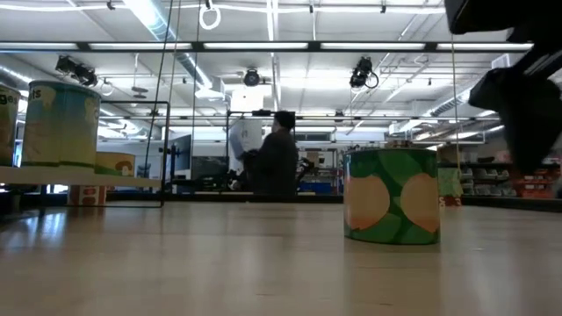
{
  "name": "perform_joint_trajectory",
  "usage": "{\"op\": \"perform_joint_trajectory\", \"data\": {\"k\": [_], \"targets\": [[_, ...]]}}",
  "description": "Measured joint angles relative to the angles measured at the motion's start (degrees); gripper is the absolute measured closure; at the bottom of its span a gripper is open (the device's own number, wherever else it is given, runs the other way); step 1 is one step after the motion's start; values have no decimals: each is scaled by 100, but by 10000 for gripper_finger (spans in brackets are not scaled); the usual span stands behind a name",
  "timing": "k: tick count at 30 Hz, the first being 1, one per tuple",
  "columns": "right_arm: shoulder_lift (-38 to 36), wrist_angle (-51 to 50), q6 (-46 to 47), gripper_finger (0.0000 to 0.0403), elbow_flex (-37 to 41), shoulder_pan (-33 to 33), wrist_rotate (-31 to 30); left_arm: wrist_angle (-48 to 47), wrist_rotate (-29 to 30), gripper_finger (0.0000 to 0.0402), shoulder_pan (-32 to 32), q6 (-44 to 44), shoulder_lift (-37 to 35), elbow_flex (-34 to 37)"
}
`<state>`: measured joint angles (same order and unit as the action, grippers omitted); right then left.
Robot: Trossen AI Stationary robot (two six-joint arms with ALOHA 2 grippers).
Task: Pick and place cans onto a shelf
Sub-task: Put the canned sliced peaches on the shelf
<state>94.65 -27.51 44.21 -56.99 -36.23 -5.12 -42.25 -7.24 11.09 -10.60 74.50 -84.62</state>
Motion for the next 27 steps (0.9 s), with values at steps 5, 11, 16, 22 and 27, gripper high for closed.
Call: {"op": "perform_joint_trajectory", "data": {"k": [5,11,16,22,27], "targets": [[0,-379,529,30,-92,-88,152,357,19,241,-372,130,13,2],[0,-297,243,32,-92,-73,231,33,-9,241,-448,239,13,2],[0,-271,260,53,-92,15,231,-295,-16,241,-410,875,7,4],[0,-227,1223,99,-92,81,83,393,-11,241,-415,821,11,7],[-2,-159,1639,138,-92,68,-212,653,-11,241,-415,852,0,7]]}}
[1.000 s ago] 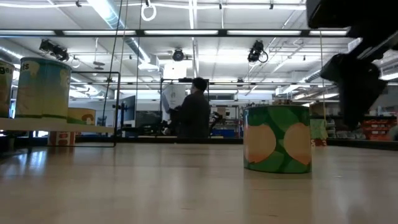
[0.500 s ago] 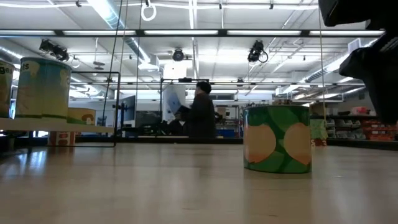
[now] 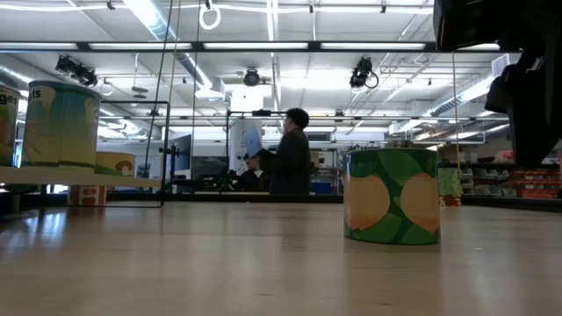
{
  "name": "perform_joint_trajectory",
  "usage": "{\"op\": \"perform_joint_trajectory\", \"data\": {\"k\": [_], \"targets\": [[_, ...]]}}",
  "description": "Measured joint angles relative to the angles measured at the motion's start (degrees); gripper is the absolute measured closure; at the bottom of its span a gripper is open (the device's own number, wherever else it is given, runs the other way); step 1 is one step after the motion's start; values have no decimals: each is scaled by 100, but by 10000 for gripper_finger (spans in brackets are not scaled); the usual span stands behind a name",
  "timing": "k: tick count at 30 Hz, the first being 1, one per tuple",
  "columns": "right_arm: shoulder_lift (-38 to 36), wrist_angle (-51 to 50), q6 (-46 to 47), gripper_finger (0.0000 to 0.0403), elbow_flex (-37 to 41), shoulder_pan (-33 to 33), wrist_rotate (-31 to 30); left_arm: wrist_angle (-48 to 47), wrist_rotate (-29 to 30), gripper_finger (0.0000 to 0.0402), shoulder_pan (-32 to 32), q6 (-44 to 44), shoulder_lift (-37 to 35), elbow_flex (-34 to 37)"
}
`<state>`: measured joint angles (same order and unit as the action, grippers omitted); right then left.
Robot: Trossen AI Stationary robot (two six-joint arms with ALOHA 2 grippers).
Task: Pick and place cans onto a shelf
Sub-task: Put the canned sliced peaches on the shelf
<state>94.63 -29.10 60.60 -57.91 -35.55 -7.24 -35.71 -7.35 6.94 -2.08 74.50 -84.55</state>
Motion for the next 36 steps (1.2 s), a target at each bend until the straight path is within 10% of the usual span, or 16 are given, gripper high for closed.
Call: {"op": "perform_joint_trajectory", "data": {"k": [18,36], "targets": [[-549,-700,-204,163,-122,260,99,1605,-82,241,-587,-311,350,-3],[-271,-365,-1205,163,-122,302,-10,787,-756,241,-299,-668,413,3]]}}
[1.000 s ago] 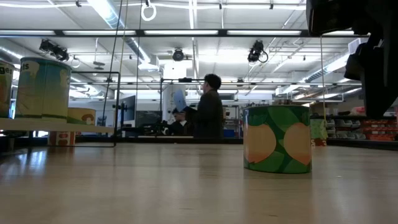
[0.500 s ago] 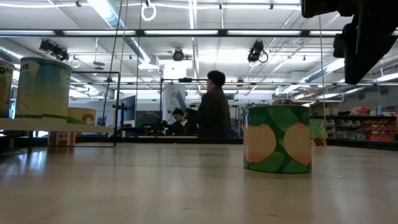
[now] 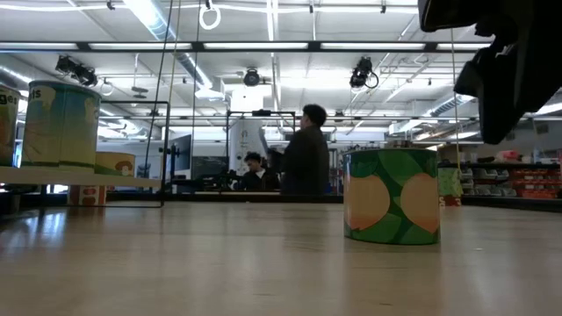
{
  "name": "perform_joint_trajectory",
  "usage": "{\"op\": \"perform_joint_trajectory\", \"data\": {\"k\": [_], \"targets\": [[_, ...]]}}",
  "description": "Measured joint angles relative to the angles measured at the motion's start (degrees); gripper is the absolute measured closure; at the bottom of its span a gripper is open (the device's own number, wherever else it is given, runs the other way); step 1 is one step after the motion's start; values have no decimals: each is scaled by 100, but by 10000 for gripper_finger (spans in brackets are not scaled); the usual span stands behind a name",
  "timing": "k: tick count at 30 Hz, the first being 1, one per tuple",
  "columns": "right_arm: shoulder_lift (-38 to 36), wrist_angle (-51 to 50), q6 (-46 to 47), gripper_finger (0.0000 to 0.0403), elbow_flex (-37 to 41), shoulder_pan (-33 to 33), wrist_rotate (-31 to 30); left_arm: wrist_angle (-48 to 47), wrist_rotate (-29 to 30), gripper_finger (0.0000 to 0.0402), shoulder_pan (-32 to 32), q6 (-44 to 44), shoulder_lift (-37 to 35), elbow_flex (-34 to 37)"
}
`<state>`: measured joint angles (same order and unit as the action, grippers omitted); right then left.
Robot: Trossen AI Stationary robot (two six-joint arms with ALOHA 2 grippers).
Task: Pick and place cans onto a shelf
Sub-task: Put the canned sliced peaches on the shelf
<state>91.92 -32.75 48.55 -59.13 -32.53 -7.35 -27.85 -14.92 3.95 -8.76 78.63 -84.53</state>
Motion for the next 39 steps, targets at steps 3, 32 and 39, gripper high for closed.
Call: {"op": "perform_joint_trajectory", "data": {"k": [3,32,39], "targets": [[-15,-54,-276,163,0,106,58,-225,3,241,94,-113,0,2],[934,781,-1586,153,4,495,406,1351,1529,241,1450,-1306,87,2539],[934,745,-1877,153,4,504,371,1351,1821,241,1582,-2088,127,2527]]}}
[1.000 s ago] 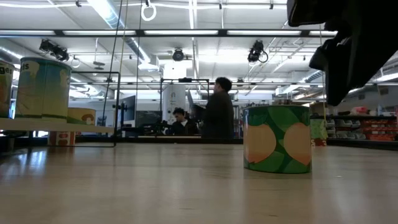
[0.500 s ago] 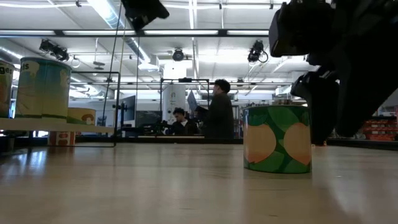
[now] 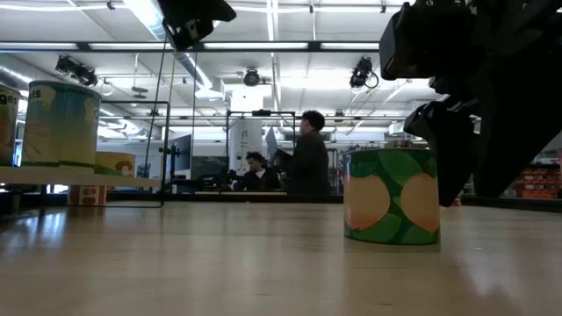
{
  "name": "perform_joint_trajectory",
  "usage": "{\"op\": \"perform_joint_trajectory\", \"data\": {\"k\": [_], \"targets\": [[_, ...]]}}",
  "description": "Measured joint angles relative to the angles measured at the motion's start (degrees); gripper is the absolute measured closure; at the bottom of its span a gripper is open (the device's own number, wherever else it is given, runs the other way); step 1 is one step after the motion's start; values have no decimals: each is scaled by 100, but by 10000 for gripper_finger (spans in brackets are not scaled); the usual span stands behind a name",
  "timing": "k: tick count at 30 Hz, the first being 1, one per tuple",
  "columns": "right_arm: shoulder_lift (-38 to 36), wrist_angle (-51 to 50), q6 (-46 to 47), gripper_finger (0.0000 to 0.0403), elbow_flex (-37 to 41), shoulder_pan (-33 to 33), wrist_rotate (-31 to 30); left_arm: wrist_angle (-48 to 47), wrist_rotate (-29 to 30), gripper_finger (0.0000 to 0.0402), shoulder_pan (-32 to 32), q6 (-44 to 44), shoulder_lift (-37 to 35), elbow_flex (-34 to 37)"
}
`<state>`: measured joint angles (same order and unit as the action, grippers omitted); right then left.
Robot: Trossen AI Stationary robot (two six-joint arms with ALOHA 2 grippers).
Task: Pick and place cans onto a shelf
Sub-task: Put the canned sliced peaches on the shelf
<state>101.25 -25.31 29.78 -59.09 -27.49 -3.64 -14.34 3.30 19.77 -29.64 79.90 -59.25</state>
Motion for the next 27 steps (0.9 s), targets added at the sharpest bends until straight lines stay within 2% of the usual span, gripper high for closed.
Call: {"op": "perform_joint_trajectory", "data": {"k": [5,14,17,22,27], "targets": [[0,-2,-27,153,0,0,21,211,128,241,96,28,0,-241],[2,58,-532,153,2,84,-151,84,718,241,86,29,0,-156],[65,464,-753,153,17,161,-252,-13,827,241,142,20,0,-46],[231,1846,-1106,153,14,389,-277,-113,1024,241,217,-281,175,118],[-4,1440,-918,153,17,485,-400,-67,938,236,334,-464,434,119]]}}
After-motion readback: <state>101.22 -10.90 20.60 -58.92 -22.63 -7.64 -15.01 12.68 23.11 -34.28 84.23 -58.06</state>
